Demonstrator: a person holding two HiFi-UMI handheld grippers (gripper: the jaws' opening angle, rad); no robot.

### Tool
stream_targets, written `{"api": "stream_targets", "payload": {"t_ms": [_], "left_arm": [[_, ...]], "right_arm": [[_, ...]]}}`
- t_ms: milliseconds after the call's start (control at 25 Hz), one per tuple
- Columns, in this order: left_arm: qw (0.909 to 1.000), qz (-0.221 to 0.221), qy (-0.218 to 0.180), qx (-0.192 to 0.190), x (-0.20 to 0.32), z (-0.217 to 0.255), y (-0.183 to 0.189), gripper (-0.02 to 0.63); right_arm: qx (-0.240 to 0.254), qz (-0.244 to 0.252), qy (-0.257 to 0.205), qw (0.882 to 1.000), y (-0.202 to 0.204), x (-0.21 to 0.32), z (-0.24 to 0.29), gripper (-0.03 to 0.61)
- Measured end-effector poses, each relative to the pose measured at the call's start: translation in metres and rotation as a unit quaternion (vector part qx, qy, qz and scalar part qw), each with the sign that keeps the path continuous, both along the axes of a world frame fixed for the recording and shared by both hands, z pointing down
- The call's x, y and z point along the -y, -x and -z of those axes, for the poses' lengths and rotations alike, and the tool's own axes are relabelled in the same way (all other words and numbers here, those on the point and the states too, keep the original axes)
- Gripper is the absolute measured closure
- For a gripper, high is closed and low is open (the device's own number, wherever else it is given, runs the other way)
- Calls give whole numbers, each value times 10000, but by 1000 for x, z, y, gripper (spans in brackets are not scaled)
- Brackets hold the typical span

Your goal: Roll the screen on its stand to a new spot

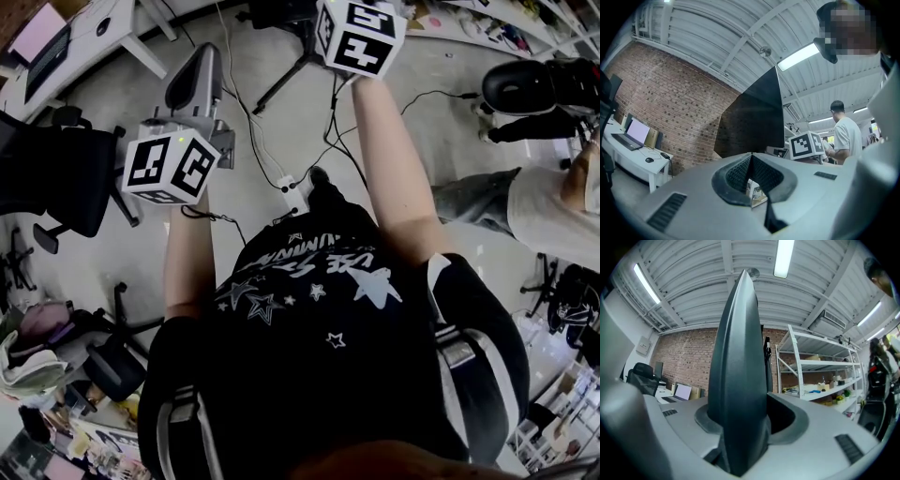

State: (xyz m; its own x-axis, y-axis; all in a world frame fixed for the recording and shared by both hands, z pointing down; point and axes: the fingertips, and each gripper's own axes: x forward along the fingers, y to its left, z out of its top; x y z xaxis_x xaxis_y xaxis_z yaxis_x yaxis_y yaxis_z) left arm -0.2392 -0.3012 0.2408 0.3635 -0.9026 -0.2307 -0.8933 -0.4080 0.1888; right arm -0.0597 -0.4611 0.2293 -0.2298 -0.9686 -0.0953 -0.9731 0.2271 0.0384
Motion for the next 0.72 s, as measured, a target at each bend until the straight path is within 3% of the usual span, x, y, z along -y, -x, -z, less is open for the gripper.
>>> {"api": "stream_targets", "payload": {"t_ms": [400,720], "left_arm": [[9997,-205,96,-75,-30,-8,0,603],[9998,-132,72,-123,-46,-11,-6,603]], "right_arm": [[46,-36,-85,9999,-4,-43,11,364],[182,54,-126,9997,-40,-67,11,364]]}}
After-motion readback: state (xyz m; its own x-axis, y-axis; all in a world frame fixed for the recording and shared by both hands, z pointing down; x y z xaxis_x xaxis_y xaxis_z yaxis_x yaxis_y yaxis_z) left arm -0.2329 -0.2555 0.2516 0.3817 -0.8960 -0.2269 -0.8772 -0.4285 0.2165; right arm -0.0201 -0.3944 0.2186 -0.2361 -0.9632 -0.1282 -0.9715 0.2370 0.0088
